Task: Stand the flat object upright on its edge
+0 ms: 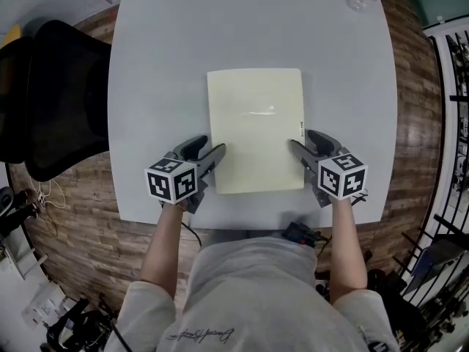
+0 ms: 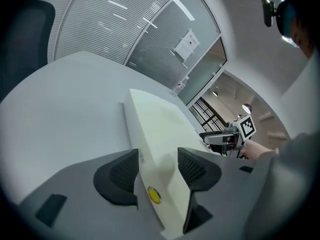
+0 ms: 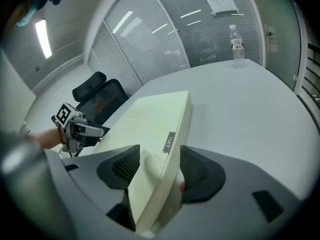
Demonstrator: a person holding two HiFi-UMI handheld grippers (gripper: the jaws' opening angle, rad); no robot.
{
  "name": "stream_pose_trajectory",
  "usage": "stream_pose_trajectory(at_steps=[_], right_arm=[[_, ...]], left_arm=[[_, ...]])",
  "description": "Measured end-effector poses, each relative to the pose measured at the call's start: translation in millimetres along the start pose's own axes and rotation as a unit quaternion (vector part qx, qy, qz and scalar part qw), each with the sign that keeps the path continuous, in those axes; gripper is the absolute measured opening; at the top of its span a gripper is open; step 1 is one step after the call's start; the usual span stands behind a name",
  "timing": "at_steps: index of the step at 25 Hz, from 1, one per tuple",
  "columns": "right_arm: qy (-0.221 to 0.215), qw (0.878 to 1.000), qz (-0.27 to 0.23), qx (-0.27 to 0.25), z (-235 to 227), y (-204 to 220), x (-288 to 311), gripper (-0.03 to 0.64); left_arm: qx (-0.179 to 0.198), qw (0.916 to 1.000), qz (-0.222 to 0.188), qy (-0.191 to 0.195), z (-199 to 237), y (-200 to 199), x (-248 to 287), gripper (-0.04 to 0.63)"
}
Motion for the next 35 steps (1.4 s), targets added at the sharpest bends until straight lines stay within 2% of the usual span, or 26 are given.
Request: stream_pose_trajectory(at_steps=[9,16,23,35], right_arm=[[-0.020,0.999,0.021,0.023,-3.2,5.5,8.4,0.275],[-0.025,0.999,0.039,0.022,-0.6,6.9,11.7,0.275],[-0.037,0.997,0.039,0.058,-2.3,10.6,13.1,0.275],[-0.050,0.995,0.050,0.064,-0.7,7.0,15.7,0.256]], left_arm=[[-0.024,0.9993,0.024,0.016,4.7,0.2,9.7,0.270],[-0.041,0.9983,0.038,0.018,8.8,4.1,13.3,0.270],[-0.059,0.9968,0.048,0.024,10.4,5.9,17.3,0.276],[-0.075,0.9954,0.050,0.033,11.6,5.5,18.9,0.272]])
Point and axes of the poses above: the fingertips, and each gripper's own axes: x forward along the fingers, z to its left, y out of its underside, the point moved 5 cm from there along -x, backward along the fingers, and after that the axes turned 14 degrees about -x, right-handed, at the moved point
